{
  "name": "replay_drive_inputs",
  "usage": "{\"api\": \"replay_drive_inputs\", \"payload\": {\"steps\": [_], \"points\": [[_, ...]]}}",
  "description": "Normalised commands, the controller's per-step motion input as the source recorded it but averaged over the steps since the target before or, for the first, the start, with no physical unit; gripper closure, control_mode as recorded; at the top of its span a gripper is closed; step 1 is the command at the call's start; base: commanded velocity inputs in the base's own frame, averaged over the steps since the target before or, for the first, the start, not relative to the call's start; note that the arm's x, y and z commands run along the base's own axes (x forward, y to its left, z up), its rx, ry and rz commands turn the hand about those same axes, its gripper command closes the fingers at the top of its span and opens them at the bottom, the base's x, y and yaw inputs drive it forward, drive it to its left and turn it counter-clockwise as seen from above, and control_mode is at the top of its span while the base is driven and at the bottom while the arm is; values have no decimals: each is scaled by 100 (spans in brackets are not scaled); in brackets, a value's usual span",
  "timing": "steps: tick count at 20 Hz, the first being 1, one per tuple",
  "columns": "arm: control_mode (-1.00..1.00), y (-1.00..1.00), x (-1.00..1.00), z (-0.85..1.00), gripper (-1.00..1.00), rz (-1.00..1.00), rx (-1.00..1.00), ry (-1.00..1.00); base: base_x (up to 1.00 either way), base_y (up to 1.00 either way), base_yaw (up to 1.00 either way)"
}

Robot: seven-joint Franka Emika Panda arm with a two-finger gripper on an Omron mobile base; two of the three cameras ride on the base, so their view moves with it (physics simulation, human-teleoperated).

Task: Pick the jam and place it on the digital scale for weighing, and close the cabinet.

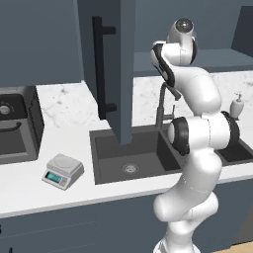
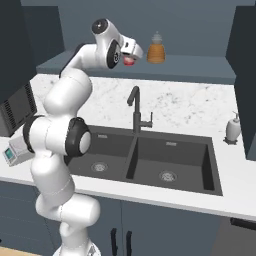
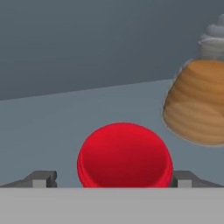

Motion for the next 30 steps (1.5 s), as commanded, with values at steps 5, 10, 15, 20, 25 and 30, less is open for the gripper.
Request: {"api": "replay_drive_inputs", "payload": {"steps": [5,10,15,20,25,30], "points": [[-100,0,41,-27,100,0,0,0,0,0,0],[-100,0,44,-25,100,0,-1,0,0,0,0],[-100,0,7,-7,100,0,0,-6,0,0,0],[-100,0,-63,0,100,0,0,-23,0,0,0],[-100,0,-81,0,100,0,0,-23,0,0,0],[-100,1,-100,0,100,0,0,-29,0,0,0]]}}
